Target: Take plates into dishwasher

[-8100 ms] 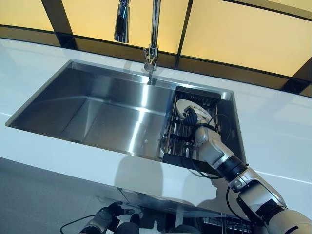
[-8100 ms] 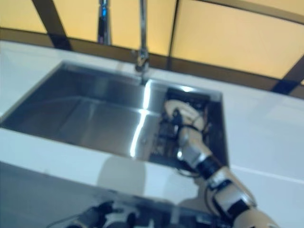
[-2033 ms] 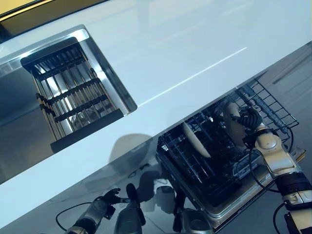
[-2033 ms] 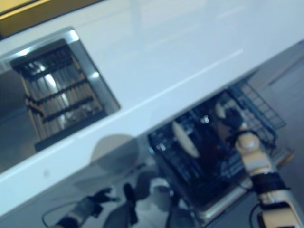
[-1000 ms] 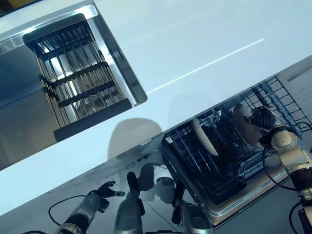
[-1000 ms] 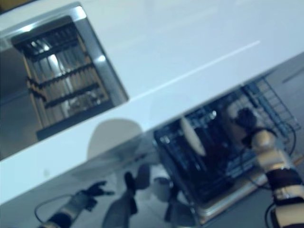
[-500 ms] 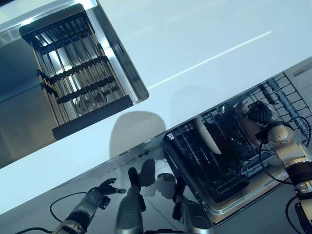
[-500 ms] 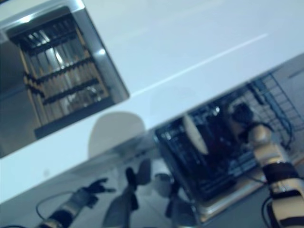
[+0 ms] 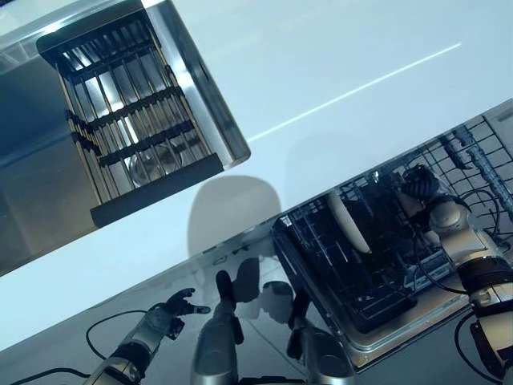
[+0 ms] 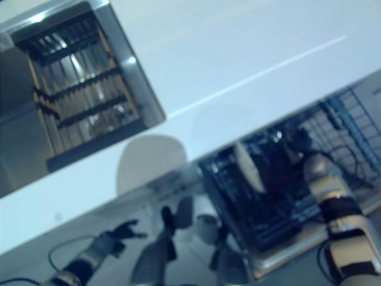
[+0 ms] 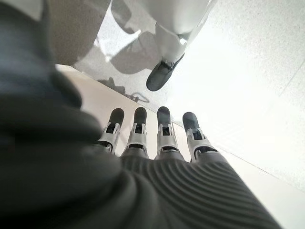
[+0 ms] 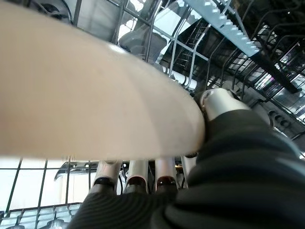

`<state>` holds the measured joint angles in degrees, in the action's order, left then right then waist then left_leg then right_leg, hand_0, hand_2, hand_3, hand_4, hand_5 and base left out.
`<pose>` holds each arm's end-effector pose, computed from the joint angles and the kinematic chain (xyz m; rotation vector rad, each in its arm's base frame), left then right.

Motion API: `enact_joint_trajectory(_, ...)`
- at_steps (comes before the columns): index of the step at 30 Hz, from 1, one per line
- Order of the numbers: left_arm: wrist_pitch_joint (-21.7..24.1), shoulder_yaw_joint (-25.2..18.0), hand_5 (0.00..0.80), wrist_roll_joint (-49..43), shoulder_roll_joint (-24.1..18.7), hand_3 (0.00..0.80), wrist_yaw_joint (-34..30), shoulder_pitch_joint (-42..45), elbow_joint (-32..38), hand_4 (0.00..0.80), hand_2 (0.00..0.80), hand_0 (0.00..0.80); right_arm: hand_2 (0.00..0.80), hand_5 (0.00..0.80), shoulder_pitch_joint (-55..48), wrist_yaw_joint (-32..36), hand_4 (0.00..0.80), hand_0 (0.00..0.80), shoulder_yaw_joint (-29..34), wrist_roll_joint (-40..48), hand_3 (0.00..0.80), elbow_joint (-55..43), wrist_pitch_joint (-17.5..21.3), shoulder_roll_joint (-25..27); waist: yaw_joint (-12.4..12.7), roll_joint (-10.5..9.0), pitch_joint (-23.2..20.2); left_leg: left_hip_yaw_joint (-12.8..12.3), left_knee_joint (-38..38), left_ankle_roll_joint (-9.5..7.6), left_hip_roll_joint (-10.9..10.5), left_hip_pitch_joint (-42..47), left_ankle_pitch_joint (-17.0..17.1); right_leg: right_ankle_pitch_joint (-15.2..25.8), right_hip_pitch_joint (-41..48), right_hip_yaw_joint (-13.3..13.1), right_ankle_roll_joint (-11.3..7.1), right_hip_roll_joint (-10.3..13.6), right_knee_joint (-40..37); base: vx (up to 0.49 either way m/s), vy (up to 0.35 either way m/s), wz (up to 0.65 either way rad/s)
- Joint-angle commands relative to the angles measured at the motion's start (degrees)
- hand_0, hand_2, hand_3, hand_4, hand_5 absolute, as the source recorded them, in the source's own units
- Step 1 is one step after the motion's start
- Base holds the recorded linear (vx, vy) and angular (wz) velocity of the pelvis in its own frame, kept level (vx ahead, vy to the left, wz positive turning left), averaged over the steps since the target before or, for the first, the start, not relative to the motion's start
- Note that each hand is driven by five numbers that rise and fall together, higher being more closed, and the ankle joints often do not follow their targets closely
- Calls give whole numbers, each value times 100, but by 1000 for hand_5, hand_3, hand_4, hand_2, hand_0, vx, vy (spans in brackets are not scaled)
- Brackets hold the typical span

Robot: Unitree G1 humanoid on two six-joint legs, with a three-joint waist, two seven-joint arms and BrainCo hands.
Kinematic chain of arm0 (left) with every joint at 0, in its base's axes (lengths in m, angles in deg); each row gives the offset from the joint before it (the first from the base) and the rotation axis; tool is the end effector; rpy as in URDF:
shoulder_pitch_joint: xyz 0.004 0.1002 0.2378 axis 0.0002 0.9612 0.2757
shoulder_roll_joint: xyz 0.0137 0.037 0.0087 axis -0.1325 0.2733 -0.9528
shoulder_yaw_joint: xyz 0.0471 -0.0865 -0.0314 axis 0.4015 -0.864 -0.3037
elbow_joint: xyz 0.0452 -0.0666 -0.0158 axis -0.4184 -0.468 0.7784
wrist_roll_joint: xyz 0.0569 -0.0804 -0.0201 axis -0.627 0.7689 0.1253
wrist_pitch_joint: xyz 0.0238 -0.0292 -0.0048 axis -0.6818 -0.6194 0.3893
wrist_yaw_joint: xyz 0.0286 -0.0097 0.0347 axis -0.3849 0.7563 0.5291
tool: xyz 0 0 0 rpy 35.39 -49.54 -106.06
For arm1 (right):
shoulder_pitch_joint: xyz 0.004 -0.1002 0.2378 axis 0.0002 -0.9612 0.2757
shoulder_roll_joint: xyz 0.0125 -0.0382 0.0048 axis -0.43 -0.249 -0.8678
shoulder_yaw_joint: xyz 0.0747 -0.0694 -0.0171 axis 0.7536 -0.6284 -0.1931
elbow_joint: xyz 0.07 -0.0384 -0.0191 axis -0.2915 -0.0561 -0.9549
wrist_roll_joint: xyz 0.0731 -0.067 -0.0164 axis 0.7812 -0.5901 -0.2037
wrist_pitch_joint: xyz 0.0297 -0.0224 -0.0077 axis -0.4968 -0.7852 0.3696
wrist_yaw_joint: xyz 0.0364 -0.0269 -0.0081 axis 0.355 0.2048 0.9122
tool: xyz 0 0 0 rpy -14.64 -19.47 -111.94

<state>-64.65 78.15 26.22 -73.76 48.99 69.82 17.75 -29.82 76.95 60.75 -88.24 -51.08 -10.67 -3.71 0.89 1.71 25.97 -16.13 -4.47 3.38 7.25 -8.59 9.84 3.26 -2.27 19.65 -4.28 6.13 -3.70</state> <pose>0.1827 0.2348 -0.0621 0.6214 0.8501 -0.2500 0.2945 -0.3005 0.1322 -0.9764 0.2042 -0.2296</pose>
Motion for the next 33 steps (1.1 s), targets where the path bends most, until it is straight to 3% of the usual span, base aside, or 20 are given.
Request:
enact_joint_trajectory(1,79,286,0,255,34,0,44,-180,-43,0,0,0,800,800,531,-277,800,800,-340,21,800,249,-104,192,149,32,-36,164,91,187,33,-85,-178,-434,-696,-89,96,89,1150,0,0,0)
enact_joint_trajectory(17,173,370,0,371,30,0,70,-247,-103,0,0,0,800,800,786,-727,800,800,-440,-78,800,1246,-401,113,240,94,17,198,21,134,-66,-112,-186,-315,-762,-45,58,95,1064,-1,2,0)
enact_joint_trajectory(33,158,436,0,384,24,0,64,-365,-109,0,0,0,800,800,807,-873,800,800,-395,93,800,1861,-363,-101,284,176,31,262,-3,94,-144,-200,-191,-280,-893,-30,42,122,1092,0,0,0)
